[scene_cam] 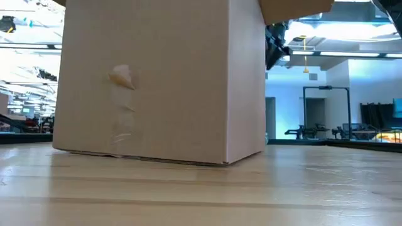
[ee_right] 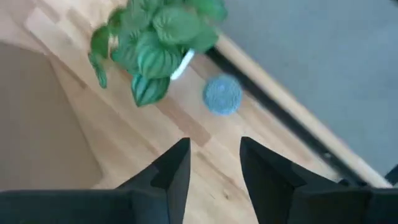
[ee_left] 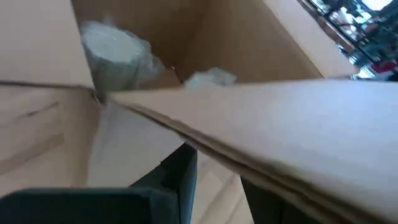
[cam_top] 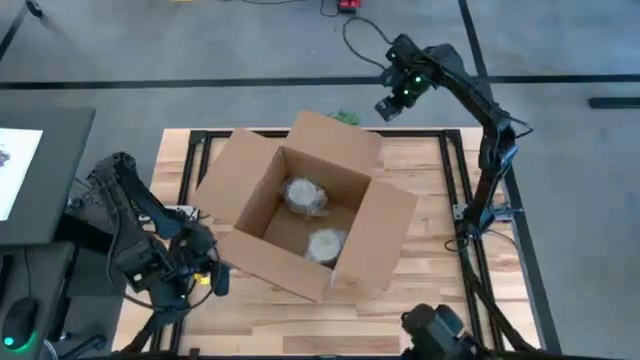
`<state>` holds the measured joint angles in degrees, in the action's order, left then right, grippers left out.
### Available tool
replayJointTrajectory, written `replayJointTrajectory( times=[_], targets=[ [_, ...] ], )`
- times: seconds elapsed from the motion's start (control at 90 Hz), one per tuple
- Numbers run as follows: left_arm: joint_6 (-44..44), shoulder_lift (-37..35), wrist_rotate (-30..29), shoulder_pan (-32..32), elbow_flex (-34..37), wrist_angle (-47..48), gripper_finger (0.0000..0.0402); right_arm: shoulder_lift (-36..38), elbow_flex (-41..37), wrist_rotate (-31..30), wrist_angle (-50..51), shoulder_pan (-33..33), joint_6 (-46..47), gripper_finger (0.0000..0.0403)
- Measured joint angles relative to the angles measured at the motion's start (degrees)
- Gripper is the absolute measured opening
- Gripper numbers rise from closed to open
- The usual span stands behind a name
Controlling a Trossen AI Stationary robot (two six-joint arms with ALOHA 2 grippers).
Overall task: Wrap mug
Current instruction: Close the box
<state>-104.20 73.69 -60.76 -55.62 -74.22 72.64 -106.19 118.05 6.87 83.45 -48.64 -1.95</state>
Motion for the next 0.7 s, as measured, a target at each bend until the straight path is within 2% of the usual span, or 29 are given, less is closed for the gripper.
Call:
replayJointTrajectory(
  times=[0.167, 0.322, 0.456, 0.7],
  targets=[
    [1.82, -0.57, -0.60, 4.07, 0.00, 0.00, 0.0095, -0.01, -6.32, 8.05, -1.97, 1.00, -4.44, 0.0122],
    [4.40, -3.06, 0.49, 8.07, 0.02, -0.02, 0.0094, -0.04, -8.68, 14.12, -4.44, 5.10, -5.69, 0.0122],
    [7.82, -6.10, 1.23, 11.29, 0.07, 0.29, 0.0094, -0.04, -8.84, 14.69, -4.42, 9.17, -5.49, 0.0122],
    [15.40, -10.16, 0.21, 17.10, 0.04, 3.01, 0.0094, 0.04, -8.82, 16.54, -3.54, 18.48, 0.24, 0.0122]
  ],
)
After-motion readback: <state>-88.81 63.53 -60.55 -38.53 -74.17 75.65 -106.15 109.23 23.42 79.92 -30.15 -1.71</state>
